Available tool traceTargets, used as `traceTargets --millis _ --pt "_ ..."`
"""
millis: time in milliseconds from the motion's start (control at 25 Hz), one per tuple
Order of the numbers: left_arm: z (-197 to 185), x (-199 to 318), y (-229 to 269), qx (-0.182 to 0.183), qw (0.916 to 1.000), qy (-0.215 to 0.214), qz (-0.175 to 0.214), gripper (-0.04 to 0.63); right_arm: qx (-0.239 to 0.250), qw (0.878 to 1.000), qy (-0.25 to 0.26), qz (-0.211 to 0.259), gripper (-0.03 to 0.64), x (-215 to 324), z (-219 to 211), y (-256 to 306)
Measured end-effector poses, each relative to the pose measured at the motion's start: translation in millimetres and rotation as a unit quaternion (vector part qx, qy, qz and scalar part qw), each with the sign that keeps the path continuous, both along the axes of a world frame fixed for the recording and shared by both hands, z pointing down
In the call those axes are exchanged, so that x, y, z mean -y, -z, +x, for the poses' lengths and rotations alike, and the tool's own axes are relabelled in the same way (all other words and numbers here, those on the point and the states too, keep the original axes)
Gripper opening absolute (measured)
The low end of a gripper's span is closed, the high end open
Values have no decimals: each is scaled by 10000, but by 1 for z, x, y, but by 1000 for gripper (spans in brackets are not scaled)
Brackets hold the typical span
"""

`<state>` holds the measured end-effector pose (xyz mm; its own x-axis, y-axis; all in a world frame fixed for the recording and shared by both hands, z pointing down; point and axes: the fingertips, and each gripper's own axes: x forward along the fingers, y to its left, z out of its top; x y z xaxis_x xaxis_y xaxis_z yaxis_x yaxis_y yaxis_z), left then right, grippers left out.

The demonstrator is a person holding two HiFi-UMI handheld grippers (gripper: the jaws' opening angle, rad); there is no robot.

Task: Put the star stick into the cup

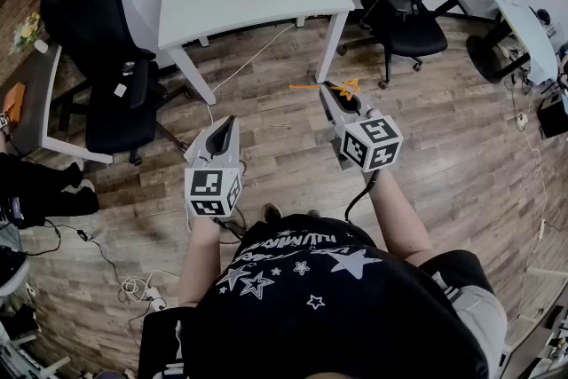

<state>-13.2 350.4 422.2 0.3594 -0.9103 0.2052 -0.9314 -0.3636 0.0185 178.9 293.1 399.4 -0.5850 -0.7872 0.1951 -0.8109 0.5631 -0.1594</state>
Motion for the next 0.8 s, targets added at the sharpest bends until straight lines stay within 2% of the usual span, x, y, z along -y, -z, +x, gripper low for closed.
traceTargets --millis 440,800 --pt "-32 16 -9 -106 9999 -24 -70 3 -78 9999 -65 -53 32 13 -30 -10" --pt "-63 24 -23 -226 9995 -118 -178 3 40 9992 -393 -43 32 24 -49 -19"
